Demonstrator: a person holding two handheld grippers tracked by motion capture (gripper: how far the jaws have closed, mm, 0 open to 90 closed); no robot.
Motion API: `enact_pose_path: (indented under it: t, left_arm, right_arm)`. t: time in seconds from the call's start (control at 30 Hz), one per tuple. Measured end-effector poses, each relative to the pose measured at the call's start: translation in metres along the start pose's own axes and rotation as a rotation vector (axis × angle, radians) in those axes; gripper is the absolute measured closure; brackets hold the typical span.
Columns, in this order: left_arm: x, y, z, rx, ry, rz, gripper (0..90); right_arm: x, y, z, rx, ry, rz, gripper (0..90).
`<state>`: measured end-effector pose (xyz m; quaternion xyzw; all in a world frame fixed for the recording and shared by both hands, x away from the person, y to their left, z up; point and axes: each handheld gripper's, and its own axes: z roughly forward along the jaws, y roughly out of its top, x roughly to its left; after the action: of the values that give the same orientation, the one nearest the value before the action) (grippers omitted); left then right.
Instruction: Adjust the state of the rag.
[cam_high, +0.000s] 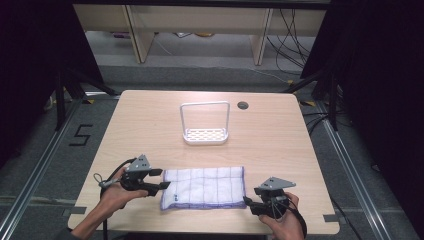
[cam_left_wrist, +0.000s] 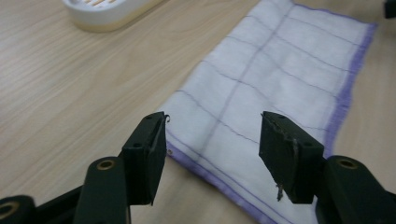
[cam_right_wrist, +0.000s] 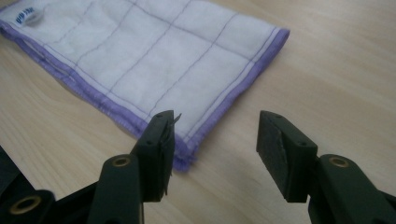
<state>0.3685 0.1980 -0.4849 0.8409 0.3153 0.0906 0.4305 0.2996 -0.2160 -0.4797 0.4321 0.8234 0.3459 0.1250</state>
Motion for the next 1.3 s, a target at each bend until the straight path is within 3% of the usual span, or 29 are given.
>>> enact_pose_path:
  t: [0.03,0.13,0.3,0.33,0.43,0.57,0.6,0.67,0.83,1.0,1.1,1.3]
  left_arm:
    - [0.005,0.0,0.001,0.02,0.014,0.006,39.4]
    - [0.019,0.003,0.01,0.018,0.021,-0.053,38.4]
    - [0.033,0.009,0.022,0.031,0.012,-0.056,39.2]
    - [0.036,0.01,0.024,0.039,0.001,-0.037,39.6]
    - [0.038,0.012,0.03,0.044,-0.015,-0.038,41.6]
    - [0.043,0.011,0.037,0.039,-0.063,-0.066,42.6]
    - [0.044,0.012,0.038,0.047,-0.065,-0.06,43.3]
    - [0.045,0.012,0.04,0.04,-0.063,-0.066,43.6]
    - [0.04,0.011,0.044,0.071,-0.066,-0.027,47.3]
    - [0.033,0.009,0.046,0.115,-0.057,0.018,51.1]
    - [0.031,0.008,0.047,0.125,-0.056,0.043,56.3]
    - [0.029,0.004,0.045,0.12,-0.052,0.029,68.9]
  right_arm:
    - [0.001,-0.002,0.003,0.015,0.002,0.006,47.0]
    - [0.006,-0.003,0.008,0.037,0.002,-0.019,47.0]
    - [0.018,-0.003,0.01,0.053,-0.006,-0.052,50.7]
    - [0.018,-0.003,0.01,0.057,-0.006,-0.058,50.7]
    - [0.017,-0.004,0.01,0.027,-0.015,-0.075,52.4]
    - [0.017,-0.002,0.005,0.0,-0.027,-0.024,53.2]
    - [0.016,-0.001,0.006,-0.026,-0.033,-0.048,53.0]
    - [0.017,0.001,0.006,-0.022,-0.032,-0.034,51.5]
    - [0.016,0.002,0.019,0.03,-0.033,0.009,50.0]
    - [0.015,-0.002,0.023,0.069,-0.026,-0.008,54.8]
    - [0.018,-0.004,0.027,0.086,-0.022,-0.047,58.7]
    - [0.019,-0.006,0.029,0.057,-0.012,-0.09,74.2]
